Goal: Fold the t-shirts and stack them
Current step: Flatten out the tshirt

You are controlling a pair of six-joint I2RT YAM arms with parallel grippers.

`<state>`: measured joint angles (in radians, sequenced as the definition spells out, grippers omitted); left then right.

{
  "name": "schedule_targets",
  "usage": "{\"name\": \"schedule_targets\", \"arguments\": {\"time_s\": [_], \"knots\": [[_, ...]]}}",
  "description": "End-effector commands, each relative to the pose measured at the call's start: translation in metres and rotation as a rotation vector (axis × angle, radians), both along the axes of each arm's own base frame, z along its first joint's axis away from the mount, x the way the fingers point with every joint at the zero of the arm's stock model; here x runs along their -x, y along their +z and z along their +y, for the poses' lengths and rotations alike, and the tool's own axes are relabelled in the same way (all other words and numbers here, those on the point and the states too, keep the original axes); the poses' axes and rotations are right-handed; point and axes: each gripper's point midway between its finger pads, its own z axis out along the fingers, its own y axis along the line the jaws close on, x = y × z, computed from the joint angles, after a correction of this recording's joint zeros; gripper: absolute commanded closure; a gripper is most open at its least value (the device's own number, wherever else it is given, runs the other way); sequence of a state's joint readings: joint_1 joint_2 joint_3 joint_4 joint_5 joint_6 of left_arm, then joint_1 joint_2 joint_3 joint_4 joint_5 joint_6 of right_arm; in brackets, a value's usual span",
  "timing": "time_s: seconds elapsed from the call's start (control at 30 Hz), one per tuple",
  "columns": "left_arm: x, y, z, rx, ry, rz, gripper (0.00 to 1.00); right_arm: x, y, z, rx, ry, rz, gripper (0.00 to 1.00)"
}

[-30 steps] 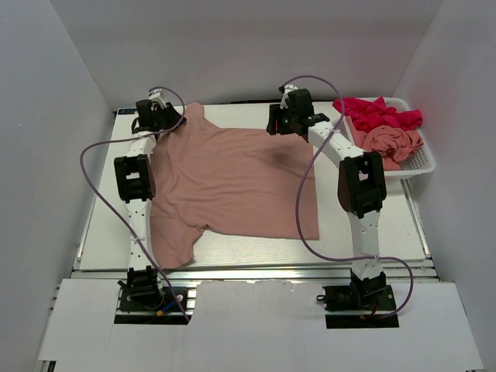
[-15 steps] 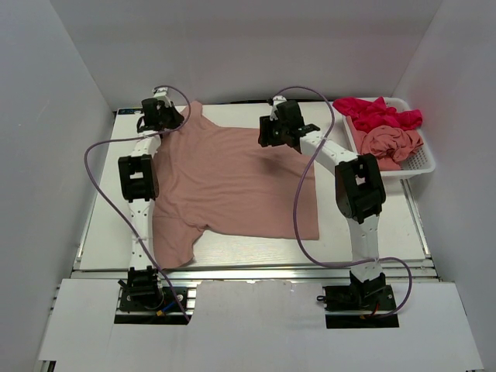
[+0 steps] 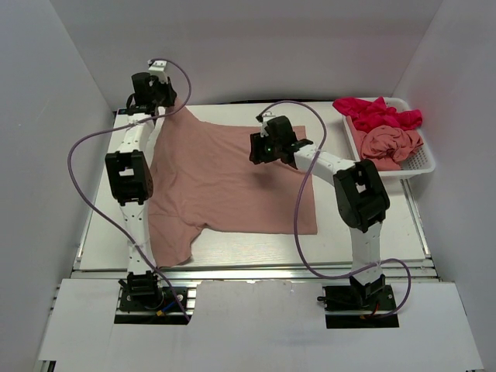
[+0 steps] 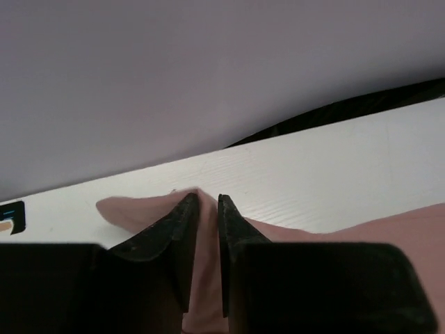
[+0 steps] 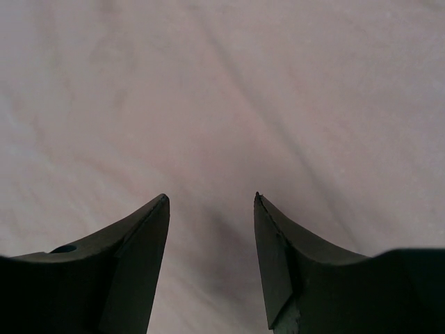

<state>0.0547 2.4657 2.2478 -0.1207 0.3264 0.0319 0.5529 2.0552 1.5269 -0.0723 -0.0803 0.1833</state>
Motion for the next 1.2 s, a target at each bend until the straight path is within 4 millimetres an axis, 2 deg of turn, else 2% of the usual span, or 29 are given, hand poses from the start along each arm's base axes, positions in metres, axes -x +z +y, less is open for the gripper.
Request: {"name": "schedule_targets", "arguments": {"time_s": [0.0, 0.07, 0.1, 0.17, 0.2, 0.27, 0.33, 0.43, 0.47, 0.5, 0.57, 0.6, 0.7, 0.87, 0.9, 1.0, 1.17], "knots": [[0.014, 0.051, -0.017, -0.043, -0.039, -0.060, 0.69, 0.002, 0.038, 0.010, -0.057, 0.009, -0.089, 0.43], [0.029, 0.047, -0.025, -0.064, -0.065, -0.036, 0.50, 0.000, 0.042, 0.010, -0.053, 0.003, -0.102, 0.43], [0.034, 0.041, -0.026, -0.079, -0.073, -0.023, 0.27, -0.003, 0.043, 0.008, -0.041, -0.006, -0.116, 0.42], [0.046, 0.025, -0.022, -0.125, -0.073, 0.012, 0.09, -0.009, 0.052, 0.004, -0.026, -0.029, -0.145, 0.41], [0.049, 0.019, -0.041, -0.143, -0.100, 0.018, 0.04, -0.010, 0.055, 0.004, -0.021, -0.026, -0.157, 0.40], [0.049, 0.006, -0.035, -0.168, -0.070, 0.035, 0.02, -0.017, 0.064, 0.001, -0.010, -0.054, -0.187, 0.40], [0.041, 0.001, -0.028, -0.190, -0.032, 0.029, 0.02, -0.020, 0.063, -0.002, 0.008, -0.060, -0.192, 0.39], [0.020, -0.014, -0.005, -0.241, 0.063, 0.039, 0.02, -0.026, 0.060, -0.005, 0.033, -0.080, -0.194, 0.39], [0.010, 0.001, 0.000, -0.242, 0.087, 0.004, 0.02, -0.028, 0.059, -0.005, 0.036, -0.084, -0.194, 0.39], [0.003, -0.020, 0.005, -0.237, 0.104, 0.033, 0.02, -0.028, 0.057, -0.006, 0.040, -0.084, -0.193, 0.39], [-0.009, -0.021, 0.007, -0.195, 0.130, 0.018, 0.02, -0.029, 0.051, -0.007, 0.045, -0.088, -0.185, 0.39], [-0.021, -0.019, 0.037, -0.178, 0.183, -0.002, 0.02, -0.030, 0.049, -0.008, 0.046, -0.094, -0.182, 0.39], [-0.031, -0.016, 0.060, -0.164, 0.240, -0.041, 0.02, -0.035, 0.045, -0.013, 0.037, -0.112, -0.170, 0.39], [-0.016, -0.057, 0.082, -0.133, 0.262, 0.036, 0.02, -0.042, 0.045, -0.023, 0.036, -0.135, -0.166, 0.39], [-0.014, -0.061, 0.091, -0.119, 0.273, 0.047, 0.02, -0.042, 0.045, -0.025, 0.041, -0.137, -0.166, 0.39], [-0.012, -0.067, 0.100, -0.070, 0.270, 0.062, 0.02, -0.044, 0.044, -0.026, 0.042, -0.142, -0.168, 0.40], [-0.011, -0.082, 0.104, -0.041, 0.244, 0.080, 0.02, -0.041, 0.040, -0.024, 0.030, -0.136, -0.155, 0.40]]}}
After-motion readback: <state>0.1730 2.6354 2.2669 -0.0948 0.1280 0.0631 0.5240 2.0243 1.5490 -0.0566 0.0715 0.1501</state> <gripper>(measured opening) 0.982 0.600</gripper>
